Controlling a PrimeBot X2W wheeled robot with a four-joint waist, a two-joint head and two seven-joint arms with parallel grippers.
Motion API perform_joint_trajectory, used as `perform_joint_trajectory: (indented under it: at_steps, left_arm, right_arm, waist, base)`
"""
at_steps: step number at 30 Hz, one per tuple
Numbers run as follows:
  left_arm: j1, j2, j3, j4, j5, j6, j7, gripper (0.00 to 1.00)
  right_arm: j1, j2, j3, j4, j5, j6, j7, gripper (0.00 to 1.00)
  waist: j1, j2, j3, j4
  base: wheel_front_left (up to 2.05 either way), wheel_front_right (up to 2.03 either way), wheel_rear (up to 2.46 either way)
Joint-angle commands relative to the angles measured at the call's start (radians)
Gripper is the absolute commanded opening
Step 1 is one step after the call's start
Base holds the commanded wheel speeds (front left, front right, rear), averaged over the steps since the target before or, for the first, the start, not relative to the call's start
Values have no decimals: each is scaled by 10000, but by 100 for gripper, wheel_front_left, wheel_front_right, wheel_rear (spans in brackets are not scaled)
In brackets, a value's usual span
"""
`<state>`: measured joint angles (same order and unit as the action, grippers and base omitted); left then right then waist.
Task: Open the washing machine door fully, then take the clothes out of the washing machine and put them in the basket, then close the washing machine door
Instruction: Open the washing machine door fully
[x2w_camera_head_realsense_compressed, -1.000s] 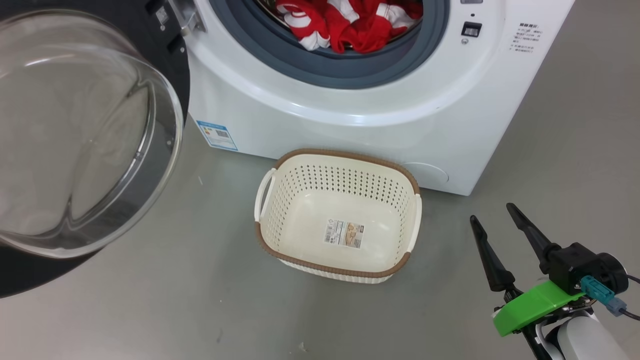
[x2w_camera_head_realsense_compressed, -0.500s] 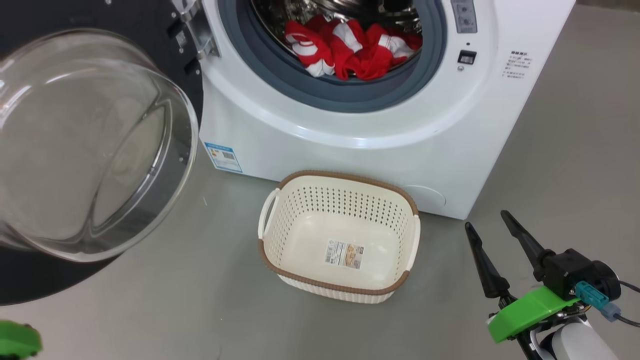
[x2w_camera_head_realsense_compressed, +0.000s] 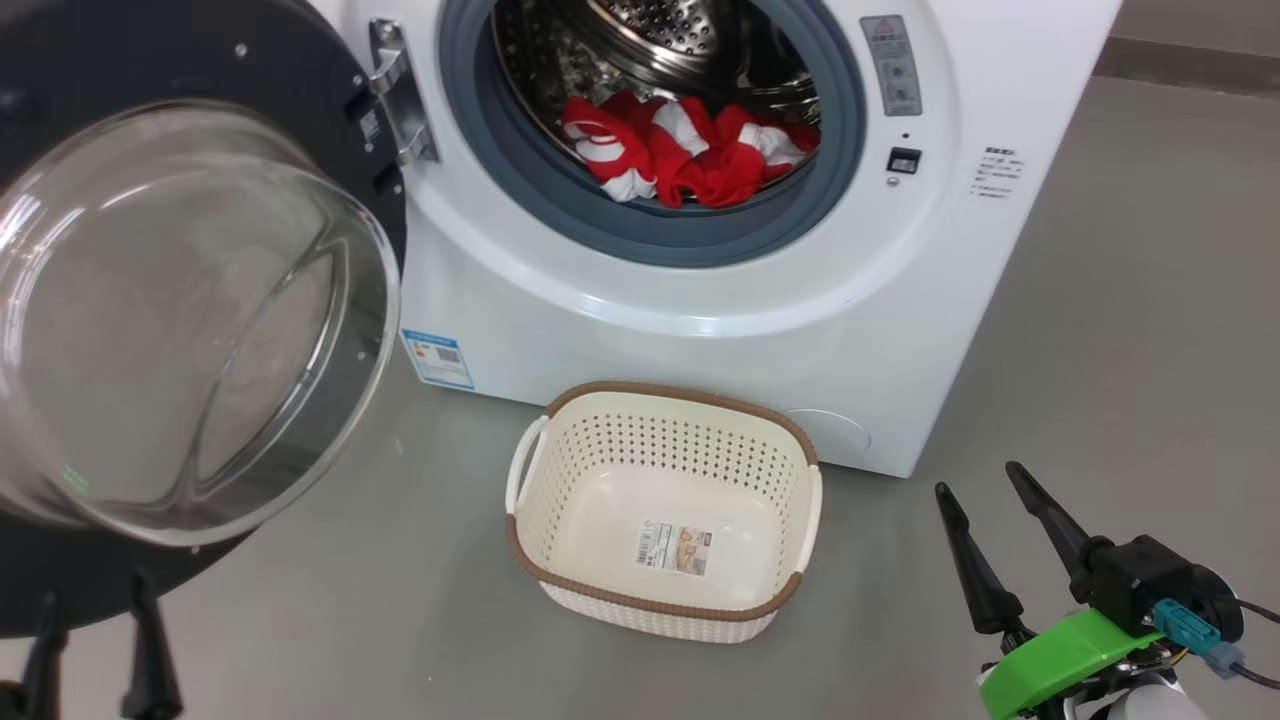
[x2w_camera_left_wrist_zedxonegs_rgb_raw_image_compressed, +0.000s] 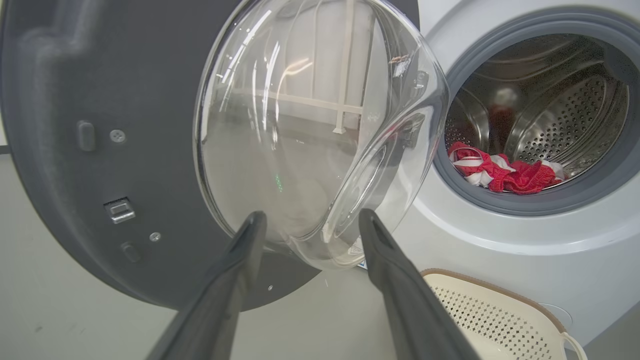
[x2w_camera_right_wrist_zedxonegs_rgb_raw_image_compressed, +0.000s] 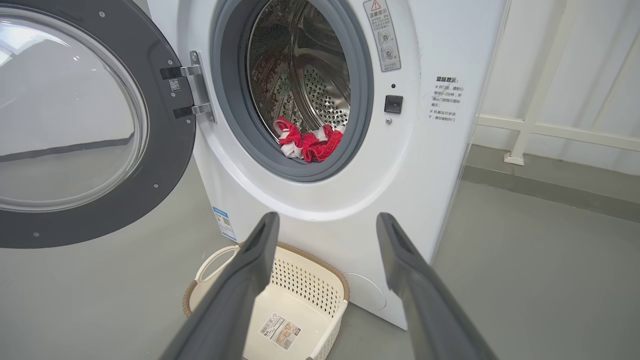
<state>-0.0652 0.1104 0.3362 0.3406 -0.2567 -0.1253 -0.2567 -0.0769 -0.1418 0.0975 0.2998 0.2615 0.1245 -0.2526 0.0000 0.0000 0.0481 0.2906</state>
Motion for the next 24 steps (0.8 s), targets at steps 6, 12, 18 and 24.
perform_joint_trajectory:
  at_steps: [6,12,18,24]
  left_arm:
    - [381,117,-261,-1039,-45,-53,-51,100]
    - [685,210,-974,-1576,-309,-53,-51,100]
    - [929,459,-1985,-1939,-654,-53,-51,100]
    - [1016,597,-2591,-2255,-777,-53,-51,100]
  right_arm:
    - [62,4,-27,-374,89,62,-92,100]
    - [171,72,-214,-491,75,62,-92,100]
    - [306,140,-399,-632,48,62,-92,100]
    - [356,203,-525,-747,21,62,-92,100]
  waist:
    - [0,0,-89,-436]
    - [0,0,-61,-958]
    - [0,0,39,-1631]
    - [0,0,144,-2231]
  base:
    - [0,0,0]
    - [0,0,0]
    - [0,0,0]
    - [0,0,0]
